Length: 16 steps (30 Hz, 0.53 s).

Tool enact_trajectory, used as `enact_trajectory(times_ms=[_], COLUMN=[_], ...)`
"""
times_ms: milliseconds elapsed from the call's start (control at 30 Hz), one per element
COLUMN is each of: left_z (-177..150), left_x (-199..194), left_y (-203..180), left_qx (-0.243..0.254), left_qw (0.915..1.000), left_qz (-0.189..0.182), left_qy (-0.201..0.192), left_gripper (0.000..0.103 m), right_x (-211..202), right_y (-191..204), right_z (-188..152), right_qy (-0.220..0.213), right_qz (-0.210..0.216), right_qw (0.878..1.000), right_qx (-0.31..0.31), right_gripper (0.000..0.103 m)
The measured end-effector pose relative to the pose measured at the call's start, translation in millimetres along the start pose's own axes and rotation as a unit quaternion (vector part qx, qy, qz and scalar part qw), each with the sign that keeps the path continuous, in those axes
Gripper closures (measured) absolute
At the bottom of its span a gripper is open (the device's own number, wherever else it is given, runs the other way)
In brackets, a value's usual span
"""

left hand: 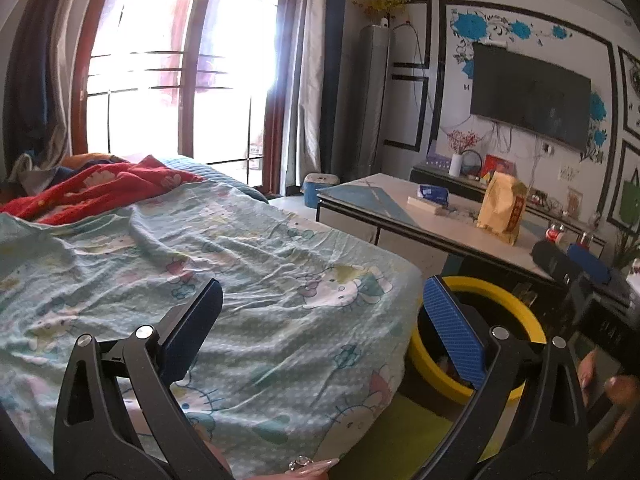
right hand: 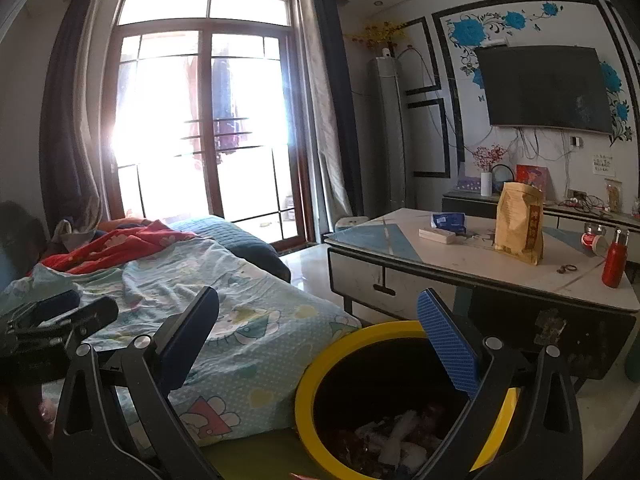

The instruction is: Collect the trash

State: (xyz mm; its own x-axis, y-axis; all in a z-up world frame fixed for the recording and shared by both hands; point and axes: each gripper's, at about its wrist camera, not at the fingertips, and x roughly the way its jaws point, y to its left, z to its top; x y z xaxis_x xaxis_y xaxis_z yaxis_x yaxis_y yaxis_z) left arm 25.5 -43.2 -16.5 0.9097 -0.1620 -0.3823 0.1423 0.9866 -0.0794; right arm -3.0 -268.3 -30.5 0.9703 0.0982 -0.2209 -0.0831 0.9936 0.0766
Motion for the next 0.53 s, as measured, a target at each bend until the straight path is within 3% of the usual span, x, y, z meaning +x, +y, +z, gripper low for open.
enact_trajectory(times_ms=[200,300,333,400,500,533], left_z=[13,21,21,20,11,3], left_x=[-5,-16,-23,-38,-62,-71], left_y=[30,76,101,155,249,284], left_qx=[-0.043,-0.073,-0.082,-0.102,-0.160,-0.172], left_qw=[0.9990,0.9956,0.9926,0.9810,0.9473,0.9319], left_qz=[0.010,0.056,0.089,0.164,0.273,0.311], left_qy=[0.009,0.015,0.013,0.019,0.052,0.071], left_gripper=[0.011,0.011,0.011,0.011,0.011,0.011], right_x=[11,25,32,45,71,79], right_y=[21,53,75,118,216,250], right_z=[19,35,40,45,42,38], right_qy=[0.014,0.025,0.029,0.041,0.101,0.125], right_qz=[0.037,0.083,0.109,0.153,0.240,0.264], right_qw=[0.999,0.996,0.993,0.986,0.962,0.951], right_qx=[-0.012,-0.016,-0.022,-0.041,-0.085,-0.100], right_gripper=[0.006,0.006,0.006,0.006,0.006,0.006])
